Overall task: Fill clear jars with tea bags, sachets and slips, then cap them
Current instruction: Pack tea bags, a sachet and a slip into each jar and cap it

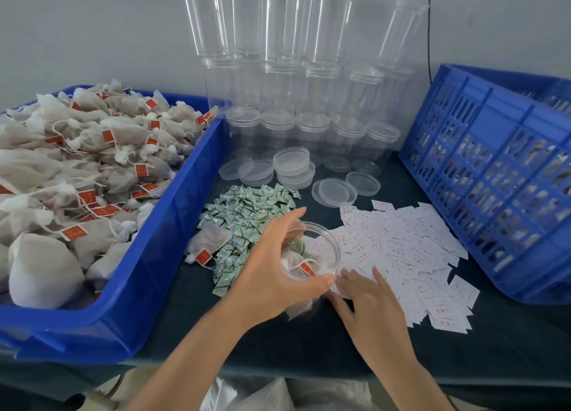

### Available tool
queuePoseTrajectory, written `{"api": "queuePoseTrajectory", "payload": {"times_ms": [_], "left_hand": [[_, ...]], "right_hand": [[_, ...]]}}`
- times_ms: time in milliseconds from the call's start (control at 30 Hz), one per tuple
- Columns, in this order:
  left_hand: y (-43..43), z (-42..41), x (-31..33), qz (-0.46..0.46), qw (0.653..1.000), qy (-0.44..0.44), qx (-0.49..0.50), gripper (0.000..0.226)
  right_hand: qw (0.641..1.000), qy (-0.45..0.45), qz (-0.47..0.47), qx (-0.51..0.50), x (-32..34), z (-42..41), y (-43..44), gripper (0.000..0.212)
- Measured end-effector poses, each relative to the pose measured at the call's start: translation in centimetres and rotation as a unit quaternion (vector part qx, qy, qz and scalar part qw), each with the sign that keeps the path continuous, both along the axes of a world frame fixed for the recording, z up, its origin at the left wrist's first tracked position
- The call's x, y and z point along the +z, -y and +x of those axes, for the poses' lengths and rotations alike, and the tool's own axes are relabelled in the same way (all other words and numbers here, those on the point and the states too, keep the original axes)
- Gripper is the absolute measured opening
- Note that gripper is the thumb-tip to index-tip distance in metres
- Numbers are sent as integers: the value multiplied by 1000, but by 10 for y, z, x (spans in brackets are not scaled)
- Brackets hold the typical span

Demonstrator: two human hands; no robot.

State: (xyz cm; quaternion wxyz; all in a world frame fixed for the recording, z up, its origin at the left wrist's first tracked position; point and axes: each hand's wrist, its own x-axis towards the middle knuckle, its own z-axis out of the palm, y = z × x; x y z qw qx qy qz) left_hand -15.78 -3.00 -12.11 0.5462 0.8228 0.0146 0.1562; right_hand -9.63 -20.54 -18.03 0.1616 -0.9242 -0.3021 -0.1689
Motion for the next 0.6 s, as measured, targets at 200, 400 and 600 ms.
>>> {"api": "queuePoseTrajectory", "payload": {"times_ms": [200, 400, 600], "left_hand": [[-1, -1, 3, -1, 1000, -3, -1, 91], [0, 0, 1, -6, 1000, -4, 7, 90], [1, -1, 2, -20, 1000, -3, 3, 89]], "right_hand": [[980, -89, 178, -9, 26, 8, 3, 18], [901, -163, 403, 9, 85, 9, 9, 14], [885, -114, 448, 60, 106, -1, -1, 9]]}}
